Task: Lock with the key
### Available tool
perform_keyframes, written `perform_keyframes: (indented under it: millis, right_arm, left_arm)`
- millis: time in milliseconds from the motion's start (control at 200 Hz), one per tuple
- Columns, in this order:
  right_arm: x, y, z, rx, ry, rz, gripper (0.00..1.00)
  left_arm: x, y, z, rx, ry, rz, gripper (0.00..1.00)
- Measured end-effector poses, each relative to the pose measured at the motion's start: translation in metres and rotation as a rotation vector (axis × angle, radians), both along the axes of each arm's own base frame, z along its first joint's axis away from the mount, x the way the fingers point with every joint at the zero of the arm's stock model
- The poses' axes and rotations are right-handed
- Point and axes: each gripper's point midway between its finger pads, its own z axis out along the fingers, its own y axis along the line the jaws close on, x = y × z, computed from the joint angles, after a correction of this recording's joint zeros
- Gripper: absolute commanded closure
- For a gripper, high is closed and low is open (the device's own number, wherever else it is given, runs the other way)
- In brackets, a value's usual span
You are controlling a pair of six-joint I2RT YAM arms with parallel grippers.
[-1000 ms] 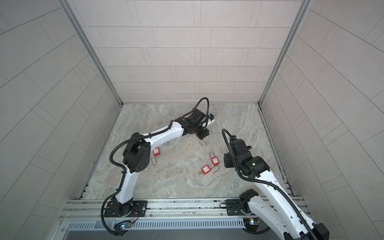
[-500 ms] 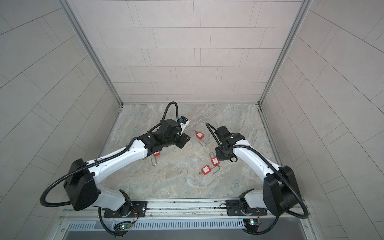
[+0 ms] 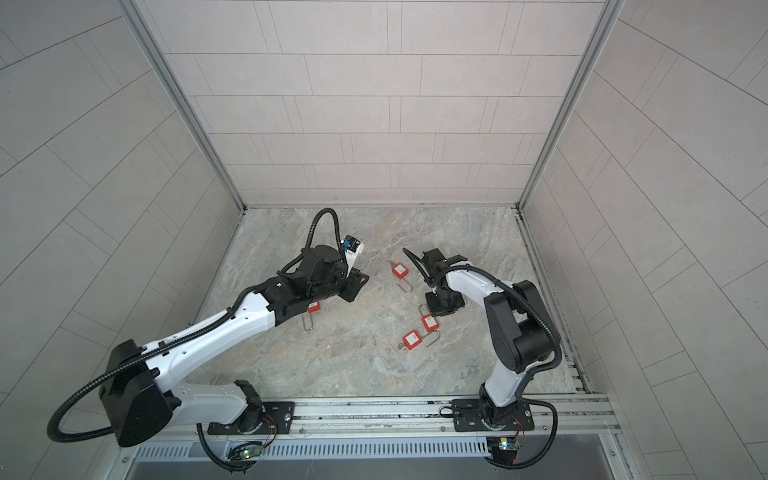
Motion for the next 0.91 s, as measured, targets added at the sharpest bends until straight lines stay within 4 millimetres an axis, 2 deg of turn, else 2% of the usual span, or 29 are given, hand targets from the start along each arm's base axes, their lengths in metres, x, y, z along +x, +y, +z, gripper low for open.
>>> perform_keyframes:
  millis: [105,180,270,475,645,741,906]
  right_arm:
    - [0.007,0.002,-0.001,-0.001,-0.013,0.006,0.76]
    - [0.012,0.001,0.0,-0.007,-0.029,0.016,0.58]
    - [0.016,-0.001,0.003,-0.024,-0.051,0.02,0.46]
    - [0.02,-0.002,0.031,-0.028,-0.143,0.034,0.44]
    - [0.01,0.031,0.055,0.012,-0.214,0.146,0.41]
    - [0.001,0.044,0.053,0.031,-0.202,0.187,0.4]
    - [-0.013,0.043,0.032,0.033,-0.14,0.179,0.4]
  left_arm:
    - [-0.001,0.001,-0.002,0.013,0.001,-0.009,0.63]
    - [-0.003,0.001,-0.005,0.018,0.004,-0.014,0.63]
    - [-0.006,0.004,-0.011,0.026,0.012,-0.019,0.63]
    - [-0.015,0.009,-0.02,0.036,0.02,-0.032,0.63]
    - [-0.019,0.012,-0.013,0.02,0.001,-0.04,0.63]
    - [-0.023,0.013,-0.012,0.011,0.001,-0.049,0.63]
    - [-0.031,0.013,-0.008,-0.014,0.003,-0.075,0.62]
